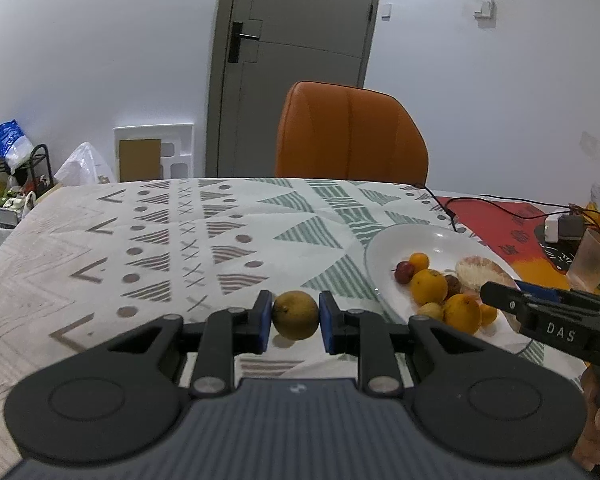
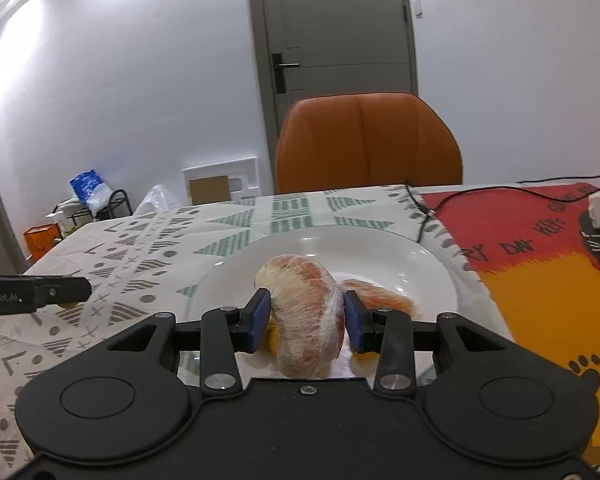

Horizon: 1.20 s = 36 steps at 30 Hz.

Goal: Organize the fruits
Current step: 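Carry both held fruits over the white plate, then lower the yellow-brown fruit into the plate with the left gripper while the right gripper releases the pomelo segment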

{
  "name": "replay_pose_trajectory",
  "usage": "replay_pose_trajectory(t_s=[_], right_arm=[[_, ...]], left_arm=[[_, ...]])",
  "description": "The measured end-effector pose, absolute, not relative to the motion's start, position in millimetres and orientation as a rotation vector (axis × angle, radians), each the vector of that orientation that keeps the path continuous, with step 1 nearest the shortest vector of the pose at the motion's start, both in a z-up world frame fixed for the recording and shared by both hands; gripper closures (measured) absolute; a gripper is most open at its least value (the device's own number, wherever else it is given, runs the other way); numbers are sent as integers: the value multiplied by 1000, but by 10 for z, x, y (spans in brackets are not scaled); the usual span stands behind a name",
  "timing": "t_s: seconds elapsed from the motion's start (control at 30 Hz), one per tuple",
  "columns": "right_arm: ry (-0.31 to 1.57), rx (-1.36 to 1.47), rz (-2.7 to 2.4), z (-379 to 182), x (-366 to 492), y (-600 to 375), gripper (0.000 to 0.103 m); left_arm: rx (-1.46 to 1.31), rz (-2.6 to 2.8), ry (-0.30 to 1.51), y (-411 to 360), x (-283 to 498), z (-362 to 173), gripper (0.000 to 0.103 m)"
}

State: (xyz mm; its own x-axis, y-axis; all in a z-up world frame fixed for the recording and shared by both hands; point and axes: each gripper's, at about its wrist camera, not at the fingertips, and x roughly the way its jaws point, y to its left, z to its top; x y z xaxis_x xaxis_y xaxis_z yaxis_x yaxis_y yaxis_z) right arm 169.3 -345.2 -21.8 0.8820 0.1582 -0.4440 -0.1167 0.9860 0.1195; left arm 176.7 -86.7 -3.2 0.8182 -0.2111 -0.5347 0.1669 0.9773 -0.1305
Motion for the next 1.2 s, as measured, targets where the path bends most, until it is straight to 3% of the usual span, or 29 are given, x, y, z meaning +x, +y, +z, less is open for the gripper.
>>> replay_pose_trajectory(t_s=[0.43, 0.63, 1.0, 1.2], right_arm=[[488, 128, 61, -357, 1769, -3819, 65], [465, 148, 67, -343, 1708, -3922, 47], [476, 175, 85, -339, 1663, -3973, 47], [485, 181, 86, -362, 1657, -3971, 47]], left_arm=[[-53, -256, 591, -1296, 1964, -103, 80], [-37, -286, 599, -1476, 2015, -141, 80], [-24, -301, 601, -1679, 2116, -173, 79], [-16, -272, 586, -1700, 2103, -148, 68]])
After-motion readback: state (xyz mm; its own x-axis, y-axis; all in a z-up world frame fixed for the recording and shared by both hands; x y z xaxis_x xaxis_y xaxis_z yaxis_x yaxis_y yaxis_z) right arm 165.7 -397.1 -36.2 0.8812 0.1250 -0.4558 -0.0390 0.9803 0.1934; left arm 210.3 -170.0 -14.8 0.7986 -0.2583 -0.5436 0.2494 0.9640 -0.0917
